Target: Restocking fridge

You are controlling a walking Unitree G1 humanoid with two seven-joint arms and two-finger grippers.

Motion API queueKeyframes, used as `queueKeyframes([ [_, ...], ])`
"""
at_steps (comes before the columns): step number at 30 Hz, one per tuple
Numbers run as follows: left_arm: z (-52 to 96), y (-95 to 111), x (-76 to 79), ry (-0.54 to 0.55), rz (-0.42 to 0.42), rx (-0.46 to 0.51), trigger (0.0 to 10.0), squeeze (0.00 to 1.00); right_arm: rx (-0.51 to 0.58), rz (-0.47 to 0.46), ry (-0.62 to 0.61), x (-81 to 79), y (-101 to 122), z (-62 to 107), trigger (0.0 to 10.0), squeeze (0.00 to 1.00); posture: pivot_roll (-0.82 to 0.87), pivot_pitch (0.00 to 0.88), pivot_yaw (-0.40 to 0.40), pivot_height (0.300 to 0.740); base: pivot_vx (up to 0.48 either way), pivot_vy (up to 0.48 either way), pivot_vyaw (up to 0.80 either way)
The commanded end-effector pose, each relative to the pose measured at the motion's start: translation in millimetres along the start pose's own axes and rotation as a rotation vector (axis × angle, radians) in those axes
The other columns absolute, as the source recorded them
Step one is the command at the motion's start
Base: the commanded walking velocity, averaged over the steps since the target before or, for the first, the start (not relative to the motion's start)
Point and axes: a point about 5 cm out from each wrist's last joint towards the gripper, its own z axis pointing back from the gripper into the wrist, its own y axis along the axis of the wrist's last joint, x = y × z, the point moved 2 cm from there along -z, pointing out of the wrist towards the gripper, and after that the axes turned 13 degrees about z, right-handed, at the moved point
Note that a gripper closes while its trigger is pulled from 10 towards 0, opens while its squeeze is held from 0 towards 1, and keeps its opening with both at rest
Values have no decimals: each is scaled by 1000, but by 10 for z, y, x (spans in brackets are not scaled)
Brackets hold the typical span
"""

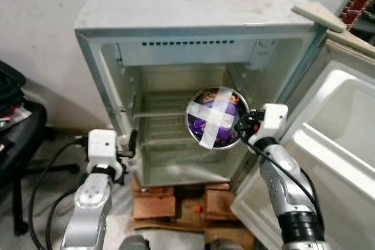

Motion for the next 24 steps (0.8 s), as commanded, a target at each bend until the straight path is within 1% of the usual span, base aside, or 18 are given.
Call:
queueKeyframes([
  [1, 69, -33, -80, 6, -28, -22, 10000, 0, 22, -3, 21, -65, 69, -35, 10000, 0, 72, 73, -64, 740, 0, 0, 0],
  [2, 104, -34, -78, 6, -32, -23, 10000, 0, 14, -4, 30, -87, 58, -41, 10000, 0, 79, 81, -67, 740, 0, 0, 0],
  [3, 104, -34, -78, 6, -32, -23, 10000, 0, 14, -4, 30, -87, 58, -41, 10000, 0, 79, 81, -67, 740, 0, 0, 0],
  [4, 154, -31, -90, 13, -38, -22, 10000, 0, 4, -10, 49, -137, 38, -61, 10000, 0, 87, 93, -70, 740, 0, 0, 0],
  [11, 320, 15, -110, 40, -35, -15, 10000, 0, -13, -29, 96, -290, 4, -142, 10000, 0, 129, 141, -85, 740, 0, 0, 0],
  [13, 410, 21, -140, 57, -33, -16, 10000, 0, -27, -45, 104, -350, -21, -200, 10000, 0, 163, 174, -97, 740, 0, 0, 0],
  [16, 526, 30, -206, 93, -35, -17, 10000, 0, -45, -83, 111, -427, -22, -312, 10000, 0, 187, 196, -108, 740, 0, 0, 0],
  [18, 586, 58, -234, 115, -33, -9, 10000, 0, -53, -99, 111, -470, 1, -399, 10000, 0, 207, 217, -121, 740, 0, 0, 0],
  [19, 626, 76, -238, 122, -30, -5, 10000, 0, -52, -121, 105, -495, 29, -457, 10000, 0, 217, 226, -127, 740, 0, 0, 0],
  [20, 643, 79, -236, 124, -29, -6, 10000, 0, -51, -135, 105, -507, 44, -476, 10000, 0, 221, 230, -128, 740, 0, 0, 0],
  [22, 686, 89, -228, 130, -25, -10, 10000, 0, -39, -140, 109, -554, 109, -541, 10000, 0, 232, 239, -133, 740, 0, 0, 625],
  [24, 699, 92, -223, 131, -25, -11, 10000, 0, -34, -136, 113, -568, 128, -556, 10000, 0, 238, 242, -134, 740, 0, 0, 788],
])
